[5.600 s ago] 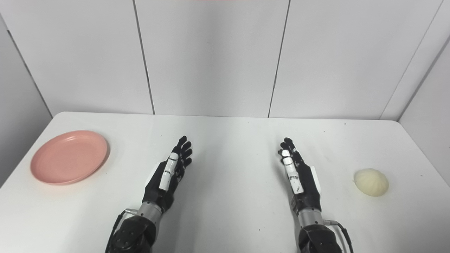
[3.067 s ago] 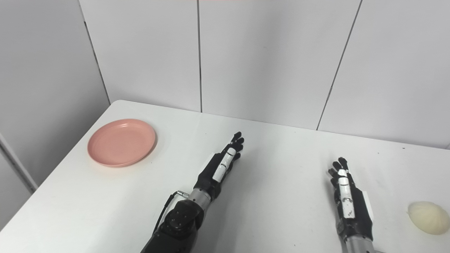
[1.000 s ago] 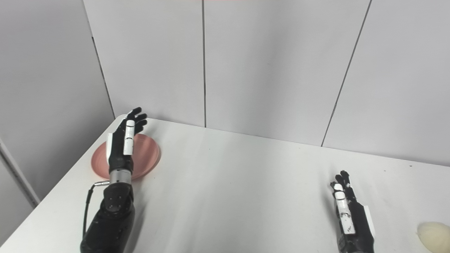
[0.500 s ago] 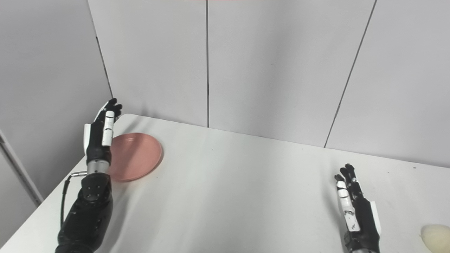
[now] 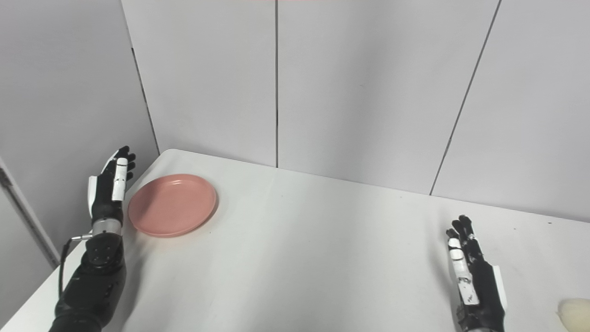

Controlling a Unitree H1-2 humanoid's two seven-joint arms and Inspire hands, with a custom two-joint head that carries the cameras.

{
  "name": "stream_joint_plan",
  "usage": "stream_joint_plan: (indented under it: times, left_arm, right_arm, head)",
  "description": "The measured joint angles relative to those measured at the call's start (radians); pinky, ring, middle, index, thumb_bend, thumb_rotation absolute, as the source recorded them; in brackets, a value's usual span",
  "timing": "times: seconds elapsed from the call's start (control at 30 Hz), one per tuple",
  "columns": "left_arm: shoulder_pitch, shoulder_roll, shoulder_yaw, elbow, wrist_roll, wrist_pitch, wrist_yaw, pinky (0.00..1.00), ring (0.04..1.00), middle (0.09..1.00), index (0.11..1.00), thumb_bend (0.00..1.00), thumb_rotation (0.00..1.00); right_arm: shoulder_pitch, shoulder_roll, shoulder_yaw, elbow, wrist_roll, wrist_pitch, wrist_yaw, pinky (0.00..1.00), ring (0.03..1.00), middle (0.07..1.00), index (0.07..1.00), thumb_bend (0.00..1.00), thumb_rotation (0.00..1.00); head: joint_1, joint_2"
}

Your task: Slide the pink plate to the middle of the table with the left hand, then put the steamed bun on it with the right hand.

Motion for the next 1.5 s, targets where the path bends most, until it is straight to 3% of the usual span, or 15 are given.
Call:
stream_joint_plan:
  times: [0.2, 0.57, 0.67, 0.87, 1.13, 1.5]
  left_arm:
    - [-0.001, 0.02, 0.008, 0.046, -0.038, 0.009, -0.034, 0.86, 0.845, 0.828, 0.82, 0.71, 1.0]
    - [-0.001, 0.023, 0.01, 0.047, -0.134, 0.097, -0.124, 0.93, 0.871, 0.833, 0.818, 0.73, 1.0]
    - [-0.005, 0.025, 0.015, 0.054, -0.171, 0.097, -0.166, 0.89, 0.849, 0.812, 0.805, 0.77, 1.0]
    - [-0.031, 0.028, 0.037, 0.103, -0.257, 0.095, -0.26, 0.81, 0.816, 0.795, 0.789, 0.73, 1.0]
    - [-0.054, -0.008, 0.056, 0.128, -0.359, 0.079, -0.366, 0.78, 0.794, 0.784, 0.776, 0.75, 1.0]
    - [-0.082, -0.088, 0.056, 0.121, -0.381, 0.071, -0.39, 0.8, 0.797, 0.783, 0.77, 0.72, 1.0]
  right_arm:
    - [-0.001, -0.002, -0.001, 0.002, 0.007, 0.0, 0.003, 1.0, 0.934, 0.944, 0.949, 0.53, 0.77]
    - [-0.004, -0.004, -0.001, 0.007, 0.018, 0.0, 0.002, 1.0, 0.918, 0.93, 0.936, 0.57, 0.78]
    - [-0.005, -0.006, -0.003, 0.01, 0.018, 0.0, 0.001, 1.0, 0.91, 0.925, 0.93, 0.58, 0.78]
    - [-0.005, -0.008, -0.008, 0.011, 0.022, 0.0, 0.0, 0.99, 0.901, 0.918, 0.926, 0.58, 0.77]
    - [-0.005, -0.007, -0.007, 0.009, 0.02, 0.0, -0.001, 0.97, 0.895, 0.912, 0.917, 0.62, 0.76]
    - [-0.005, -0.006, -0.009, 0.01, 0.023, 0.0, -0.003, 0.94, 0.88, 0.903, 0.906, 0.63, 0.74]
  head:
    - [0.006, -0.003]
    - [0.012, -0.005]
    - [0.012, -0.005]
    - [0.011, 0.0]
    - [0.008, 0.005]
    - [0.003, 0.008]
